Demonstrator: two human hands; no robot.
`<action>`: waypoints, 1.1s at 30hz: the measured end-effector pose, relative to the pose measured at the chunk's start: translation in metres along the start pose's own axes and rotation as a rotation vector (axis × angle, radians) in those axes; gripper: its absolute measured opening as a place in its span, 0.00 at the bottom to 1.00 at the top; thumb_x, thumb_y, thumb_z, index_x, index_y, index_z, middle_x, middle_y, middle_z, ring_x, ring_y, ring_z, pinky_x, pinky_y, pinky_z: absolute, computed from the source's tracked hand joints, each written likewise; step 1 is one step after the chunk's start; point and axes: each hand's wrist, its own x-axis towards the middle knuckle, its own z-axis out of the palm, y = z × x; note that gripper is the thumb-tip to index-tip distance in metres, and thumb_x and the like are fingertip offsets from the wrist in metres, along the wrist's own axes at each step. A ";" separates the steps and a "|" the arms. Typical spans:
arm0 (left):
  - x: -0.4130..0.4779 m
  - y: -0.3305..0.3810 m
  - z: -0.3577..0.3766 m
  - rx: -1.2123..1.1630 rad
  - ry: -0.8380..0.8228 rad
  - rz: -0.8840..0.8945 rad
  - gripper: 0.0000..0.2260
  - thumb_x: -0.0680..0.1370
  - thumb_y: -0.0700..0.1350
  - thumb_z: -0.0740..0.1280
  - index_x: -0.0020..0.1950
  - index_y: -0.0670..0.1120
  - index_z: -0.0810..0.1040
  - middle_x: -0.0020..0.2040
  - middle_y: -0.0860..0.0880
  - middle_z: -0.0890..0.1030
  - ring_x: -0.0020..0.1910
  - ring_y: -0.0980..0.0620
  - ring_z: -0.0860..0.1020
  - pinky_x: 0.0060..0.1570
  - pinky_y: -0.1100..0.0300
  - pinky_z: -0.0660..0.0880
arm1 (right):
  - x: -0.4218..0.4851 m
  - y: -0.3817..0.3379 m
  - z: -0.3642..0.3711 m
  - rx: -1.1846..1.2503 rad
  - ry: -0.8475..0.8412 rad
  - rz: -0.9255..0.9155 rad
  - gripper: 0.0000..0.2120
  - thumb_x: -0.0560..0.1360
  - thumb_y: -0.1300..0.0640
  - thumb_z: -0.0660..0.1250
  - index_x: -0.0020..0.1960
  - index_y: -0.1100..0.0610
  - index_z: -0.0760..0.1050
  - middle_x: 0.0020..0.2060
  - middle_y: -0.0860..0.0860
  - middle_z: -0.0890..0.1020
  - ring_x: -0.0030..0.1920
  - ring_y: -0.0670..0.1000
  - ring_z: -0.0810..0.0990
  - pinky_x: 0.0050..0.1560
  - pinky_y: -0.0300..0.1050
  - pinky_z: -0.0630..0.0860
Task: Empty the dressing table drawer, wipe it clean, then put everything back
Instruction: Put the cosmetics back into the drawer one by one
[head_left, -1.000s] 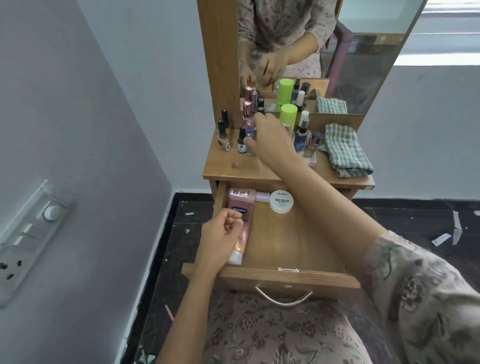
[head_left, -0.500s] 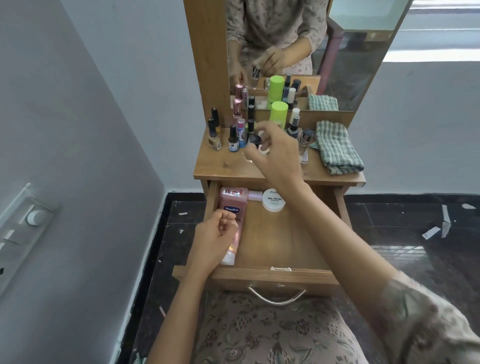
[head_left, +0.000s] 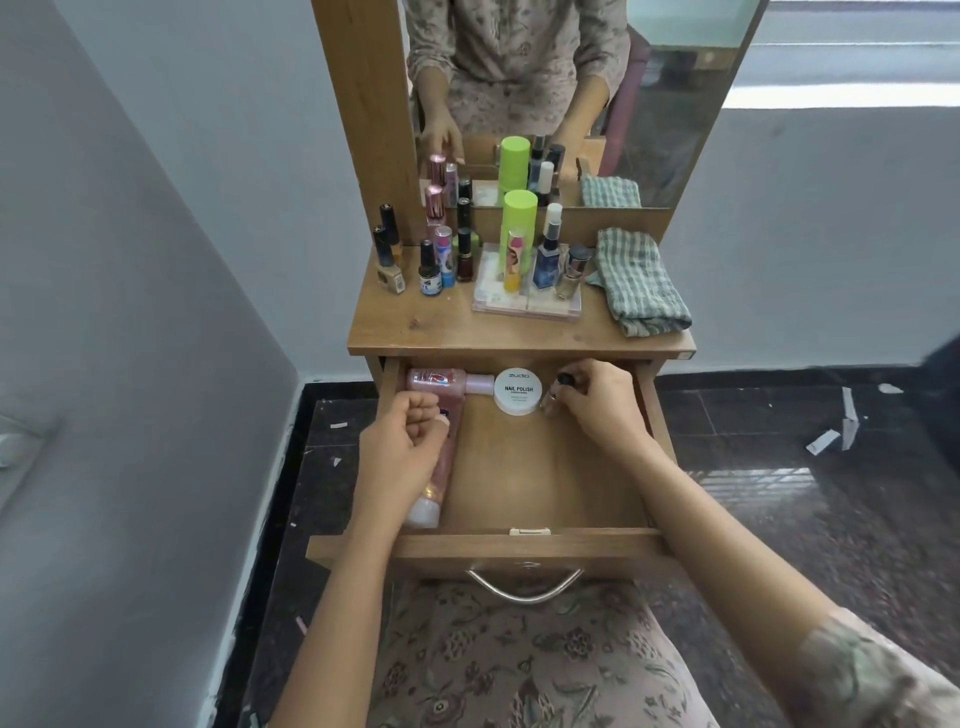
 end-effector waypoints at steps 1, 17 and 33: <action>0.003 0.004 0.001 -0.009 0.014 0.008 0.08 0.76 0.41 0.68 0.54 0.49 0.77 0.48 0.55 0.80 0.44 0.62 0.77 0.45 0.73 0.73 | 0.002 0.002 0.003 0.004 0.011 0.019 0.07 0.72 0.66 0.68 0.49 0.63 0.80 0.39 0.50 0.80 0.46 0.51 0.78 0.47 0.38 0.71; 0.033 0.023 0.009 -0.030 0.161 0.058 0.10 0.77 0.39 0.67 0.57 0.44 0.77 0.49 0.51 0.80 0.42 0.62 0.76 0.41 0.80 0.70 | 0.024 0.015 0.028 0.120 0.088 0.063 0.07 0.76 0.61 0.66 0.50 0.64 0.78 0.47 0.59 0.82 0.49 0.56 0.79 0.47 0.42 0.70; 0.135 0.043 -0.015 0.116 0.338 0.100 0.18 0.77 0.38 0.66 0.67 0.43 0.71 0.64 0.44 0.73 0.60 0.48 0.76 0.61 0.58 0.74 | 0.023 0.017 0.034 0.082 0.099 0.142 0.09 0.72 0.58 0.70 0.48 0.64 0.80 0.43 0.58 0.84 0.45 0.57 0.82 0.49 0.51 0.79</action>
